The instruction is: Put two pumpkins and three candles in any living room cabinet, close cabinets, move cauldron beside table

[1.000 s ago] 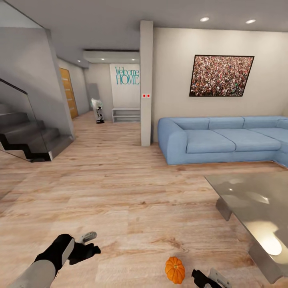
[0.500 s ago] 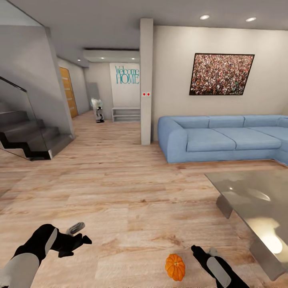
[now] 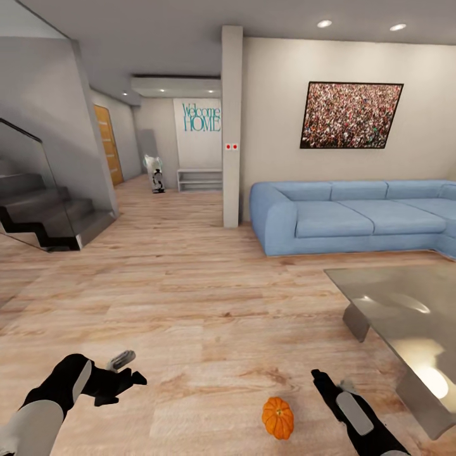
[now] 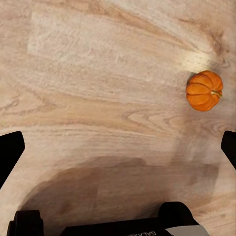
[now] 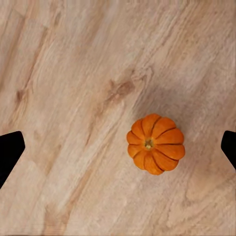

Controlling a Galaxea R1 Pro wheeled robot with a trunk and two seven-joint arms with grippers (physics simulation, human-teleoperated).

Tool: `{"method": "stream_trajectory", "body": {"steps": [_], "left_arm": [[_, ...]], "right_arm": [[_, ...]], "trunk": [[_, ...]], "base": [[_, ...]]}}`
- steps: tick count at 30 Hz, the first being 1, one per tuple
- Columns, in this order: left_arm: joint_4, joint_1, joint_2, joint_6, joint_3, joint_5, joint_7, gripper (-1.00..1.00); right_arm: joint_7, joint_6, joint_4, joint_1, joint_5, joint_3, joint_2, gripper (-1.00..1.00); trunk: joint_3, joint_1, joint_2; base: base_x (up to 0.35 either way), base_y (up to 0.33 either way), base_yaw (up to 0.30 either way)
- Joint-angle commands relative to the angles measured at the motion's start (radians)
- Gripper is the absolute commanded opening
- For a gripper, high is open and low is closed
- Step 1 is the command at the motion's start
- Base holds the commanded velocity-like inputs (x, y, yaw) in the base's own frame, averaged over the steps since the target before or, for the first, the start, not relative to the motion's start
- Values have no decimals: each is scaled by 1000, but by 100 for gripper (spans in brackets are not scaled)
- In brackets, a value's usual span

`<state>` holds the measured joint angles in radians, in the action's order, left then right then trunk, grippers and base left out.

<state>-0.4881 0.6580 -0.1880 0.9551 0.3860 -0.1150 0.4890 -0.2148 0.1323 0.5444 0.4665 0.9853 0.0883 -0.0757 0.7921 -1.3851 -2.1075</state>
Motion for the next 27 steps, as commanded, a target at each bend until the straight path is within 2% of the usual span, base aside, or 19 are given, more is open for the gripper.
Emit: {"method": "stream_trajectory", "body": {"steps": [1,6,9,11,14,19,27], "left_arm": [[-1,0,6,1,0,1,0,100],[-8,1,22,2,0,1,-1,100],[-23,2,24,1,0,1,-4,100],[-36,3,24,-7,-1,1,-6,100],[-42,3,26,-15,-3,0,-7,100],[-44,3,27,-18,-4,0,-6,100],[-45,3,28,-18,-5,0,-4,100]], "right_arm": [[3,23,0,14,0,-4,-4,100],[6,108,1,32,-17,-14,-12,100],[7,116,6,36,-59,-29,-13,100],[12,122,33,43,-103,-38,-11,100],[23,121,59,46,-131,-43,-4,100],[27,122,65,46,-139,-46,-2,100],[51,127,62,47,-141,-47,-3,100]], "trunk": [[3,-4,-7],[19,-23,-42],[22,-27,-49],[22,-27,-49],[22,-27,-49],[21,-27,-49],[13,-27,-49]], "base": [[0,0,0],[0,0,0],[0,0,0],[0,0,0],[0,0,0],[0,0,-55],[0,0,-214]]}}
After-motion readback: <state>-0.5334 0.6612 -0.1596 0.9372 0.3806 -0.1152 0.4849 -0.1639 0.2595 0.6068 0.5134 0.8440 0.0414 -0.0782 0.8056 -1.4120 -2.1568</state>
